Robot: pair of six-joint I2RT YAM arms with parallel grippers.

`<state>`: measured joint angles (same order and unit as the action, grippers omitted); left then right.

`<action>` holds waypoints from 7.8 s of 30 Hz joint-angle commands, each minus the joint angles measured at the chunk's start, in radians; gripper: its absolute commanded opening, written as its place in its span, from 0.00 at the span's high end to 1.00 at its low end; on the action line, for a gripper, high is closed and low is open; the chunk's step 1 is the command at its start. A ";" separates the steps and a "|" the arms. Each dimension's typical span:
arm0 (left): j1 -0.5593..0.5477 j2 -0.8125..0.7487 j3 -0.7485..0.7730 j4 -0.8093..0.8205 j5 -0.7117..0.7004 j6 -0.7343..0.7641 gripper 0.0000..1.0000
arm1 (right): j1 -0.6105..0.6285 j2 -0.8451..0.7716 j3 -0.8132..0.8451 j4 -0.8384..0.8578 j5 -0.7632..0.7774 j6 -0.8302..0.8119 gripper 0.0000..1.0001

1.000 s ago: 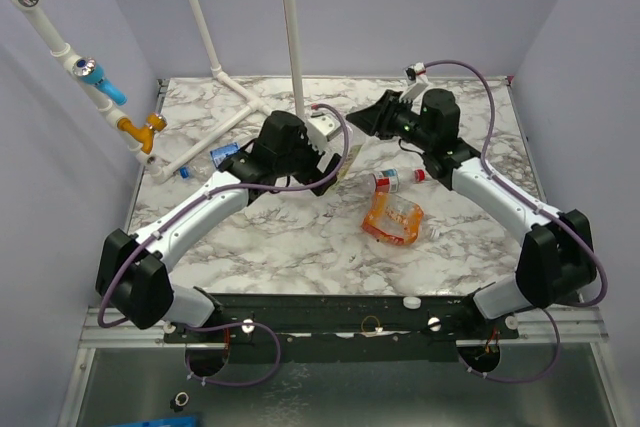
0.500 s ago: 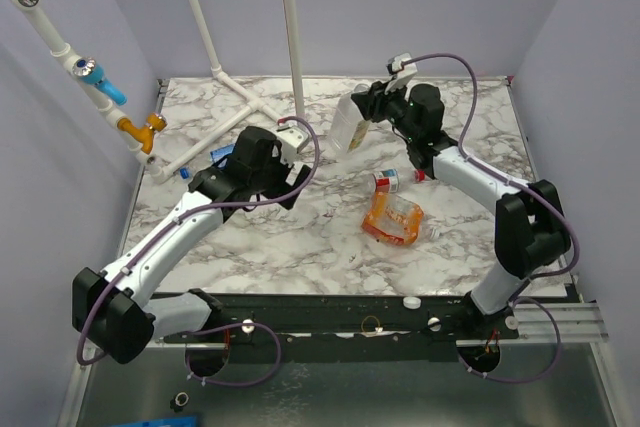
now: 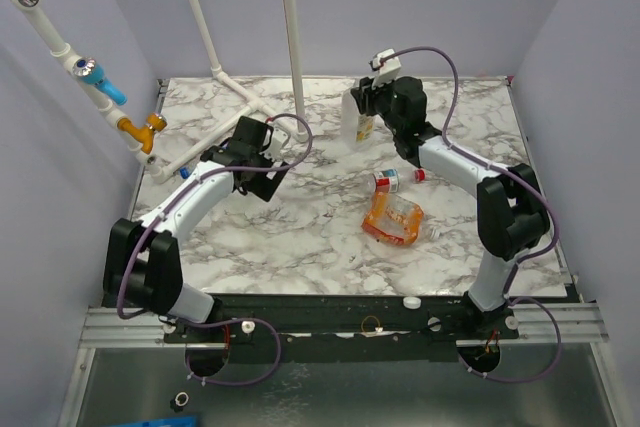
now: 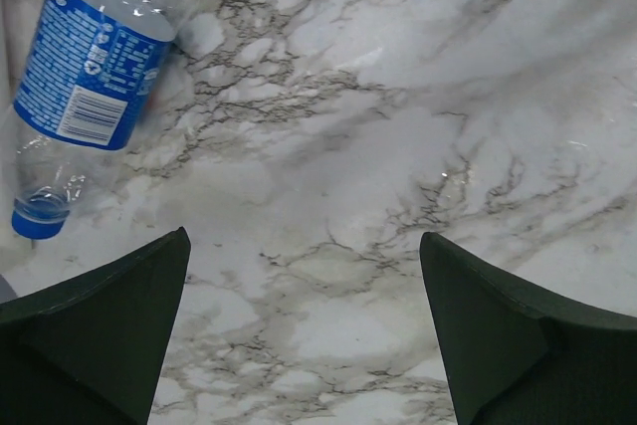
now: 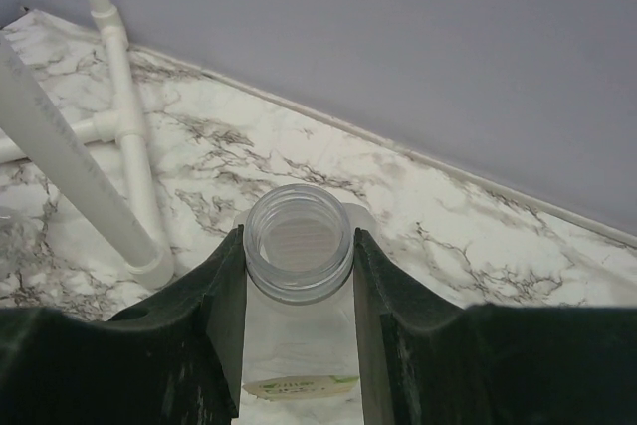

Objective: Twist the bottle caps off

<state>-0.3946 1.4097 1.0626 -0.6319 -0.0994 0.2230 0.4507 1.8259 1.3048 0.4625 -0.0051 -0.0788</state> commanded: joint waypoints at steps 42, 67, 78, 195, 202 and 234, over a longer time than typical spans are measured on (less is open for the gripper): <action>0.124 0.384 0.155 -0.115 0.264 0.517 0.38 | 0.005 -0.465 -0.175 -0.198 -0.083 0.259 0.00; -0.334 -0.015 -0.312 0.055 0.288 1.711 0.41 | 0.007 -0.540 -0.274 -0.267 -0.113 0.320 0.00; -0.341 -0.043 -0.283 0.182 0.380 1.620 0.01 | 0.007 -0.539 -0.277 -0.289 -0.121 0.339 0.00; -0.288 -0.155 0.165 0.551 0.341 -0.177 0.66 | 0.011 -0.524 -0.021 -0.348 -0.403 0.787 0.63; -0.288 -0.154 0.138 0.551 0.382 -0.272 0.01 | 0.009 -0.538 -0.032 -0.317 -0.424 0.752 0.87; -0.283 -0.149 0.148 0.459 0.678 -0.278 0.80 | 0.011 -0.681 -0.205 -0.057 -0.601 0.661 1.00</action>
<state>-0.6807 1.2663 1.1728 -0.1802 0.5213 -0.0341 0.4572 1.1526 1.1088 0.3500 -0.5575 0.5945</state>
